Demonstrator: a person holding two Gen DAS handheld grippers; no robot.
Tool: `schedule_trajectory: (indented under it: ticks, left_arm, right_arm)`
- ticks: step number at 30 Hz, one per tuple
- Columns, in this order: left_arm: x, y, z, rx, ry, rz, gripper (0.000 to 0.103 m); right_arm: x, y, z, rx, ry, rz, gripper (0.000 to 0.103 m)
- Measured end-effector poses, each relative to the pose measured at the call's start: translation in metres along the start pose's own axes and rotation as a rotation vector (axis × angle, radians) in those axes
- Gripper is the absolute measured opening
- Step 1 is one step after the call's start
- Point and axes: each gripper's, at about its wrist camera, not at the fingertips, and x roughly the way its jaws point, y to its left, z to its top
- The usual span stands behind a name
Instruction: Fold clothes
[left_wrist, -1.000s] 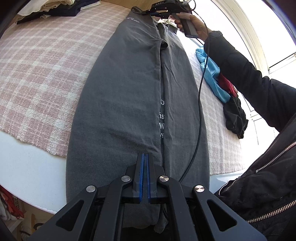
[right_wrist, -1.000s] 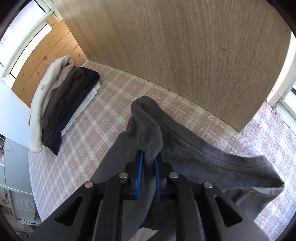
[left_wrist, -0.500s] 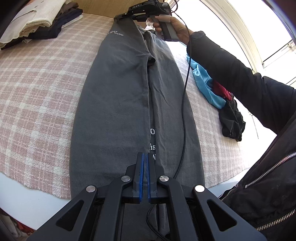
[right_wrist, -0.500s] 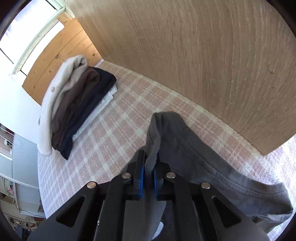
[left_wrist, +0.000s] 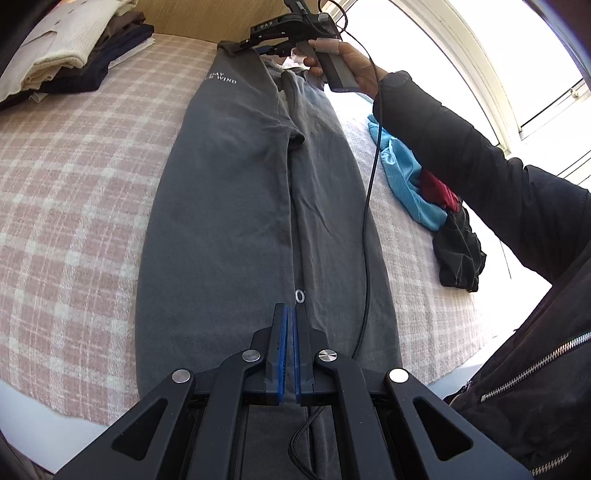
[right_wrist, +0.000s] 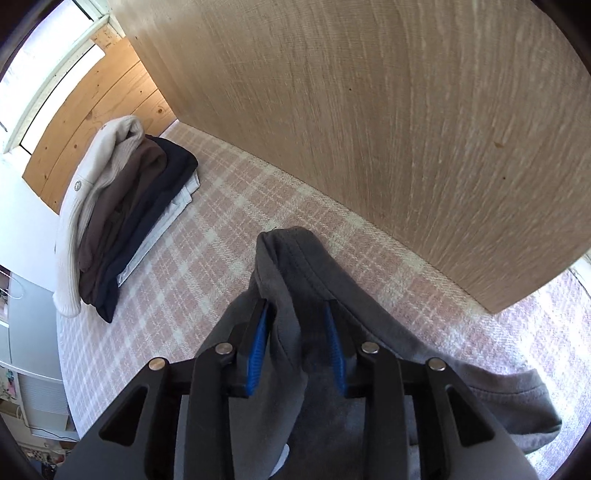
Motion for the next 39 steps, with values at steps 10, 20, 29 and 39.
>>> schedule_trajectory:
  ticks: [10, 20, 29, 39]
  left_arm:
    - [0.056, 0.034, 0.156, 0.104, -0.08, 0.224, 0.023]
    - [0.113, 0.046, 0.206, 0.134, 0.021, 0.31, 0.012]
    - [0.098, 0.069, 0.205, 0.037, -0.059, 0.232, 0.0]
    - [0.109, 0.049, 0.218, 0.122, 0.003, 0.307, 0.022]
  right_arm:
    - [0.017, 0.033, 0.012, -0.148, 0.05, -0.147, 0.03]
    - [0.019, 0.03, 0.015, -0.174, 0.053, -0.143, 0.03]
    - [0.011, 0.011, 0.028, -0.075, 0.017, -0.028, 0.024]
    - [0.017, 0.054, 0.023, -0.239, 0.071, -0.201, 0.024]
